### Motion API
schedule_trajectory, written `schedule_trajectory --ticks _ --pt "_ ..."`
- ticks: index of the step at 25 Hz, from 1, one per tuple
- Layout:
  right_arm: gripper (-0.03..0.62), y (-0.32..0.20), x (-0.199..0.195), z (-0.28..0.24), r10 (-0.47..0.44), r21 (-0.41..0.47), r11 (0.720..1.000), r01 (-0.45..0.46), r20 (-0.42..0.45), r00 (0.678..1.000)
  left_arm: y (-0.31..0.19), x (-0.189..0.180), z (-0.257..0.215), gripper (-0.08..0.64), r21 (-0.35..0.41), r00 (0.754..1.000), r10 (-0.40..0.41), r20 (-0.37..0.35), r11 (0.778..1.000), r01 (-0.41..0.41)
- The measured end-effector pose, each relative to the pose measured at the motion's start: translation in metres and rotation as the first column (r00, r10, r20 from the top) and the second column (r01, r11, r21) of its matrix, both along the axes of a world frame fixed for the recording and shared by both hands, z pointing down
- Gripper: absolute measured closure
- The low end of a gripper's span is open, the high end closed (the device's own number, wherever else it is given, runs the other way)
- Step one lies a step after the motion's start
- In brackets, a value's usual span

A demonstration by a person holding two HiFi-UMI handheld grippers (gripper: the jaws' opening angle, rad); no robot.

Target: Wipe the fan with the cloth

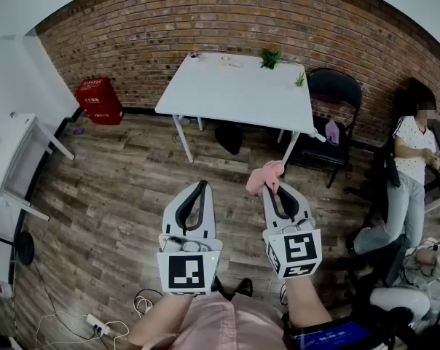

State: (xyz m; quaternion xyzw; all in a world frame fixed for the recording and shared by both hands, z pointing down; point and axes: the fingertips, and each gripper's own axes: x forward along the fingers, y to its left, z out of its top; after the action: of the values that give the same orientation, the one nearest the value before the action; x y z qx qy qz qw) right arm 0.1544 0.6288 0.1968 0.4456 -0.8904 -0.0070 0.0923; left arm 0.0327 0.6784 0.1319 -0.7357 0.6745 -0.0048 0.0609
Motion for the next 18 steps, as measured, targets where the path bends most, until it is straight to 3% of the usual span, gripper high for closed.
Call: schedule_trajectory --ticks 11,12,13,14,18 --pt "0.543 -0.008 0.01 0.0 -0.012 -0.005 1.0 0.012 0.025 1.0 -0.006 0.013 0.001 0.546 0.0 1.0 0.006 -0.013 1.0 -0.006" --pt "0.538 -0.009 0.012 -0.001 -0.017 -0.005 1.0 0.017 0.037 0.999 -0.006 0.016 0.001 0.511 0.003 1.0 0.014 -0.022 1.0 -0.014" --pt "0.534 -0.01 0.014 -0.002 -0.022 -0.001 1.0 0.022 0.044 0.999 -0.007 0.02 0.001 0.402 0.006 0.999 0.02 -0.028 1.0 -0.019" --pt "0.534 -0.011 0.016 -0.003 -0.027 0.005 1.0 0.026 0.045 0.999 -0.008 0.022 0.0 0.372 0.008 0.999 0.02 -0.03 1.0 -0.02" --pt "0.534 -0.013 0.027 0.0 -0.049 0.014 0.999 0.049 0.027 0.998 -0.005 0.03 0.003 0.371 0.011 1.0 -0.018 -0.002 1.0 0.018"
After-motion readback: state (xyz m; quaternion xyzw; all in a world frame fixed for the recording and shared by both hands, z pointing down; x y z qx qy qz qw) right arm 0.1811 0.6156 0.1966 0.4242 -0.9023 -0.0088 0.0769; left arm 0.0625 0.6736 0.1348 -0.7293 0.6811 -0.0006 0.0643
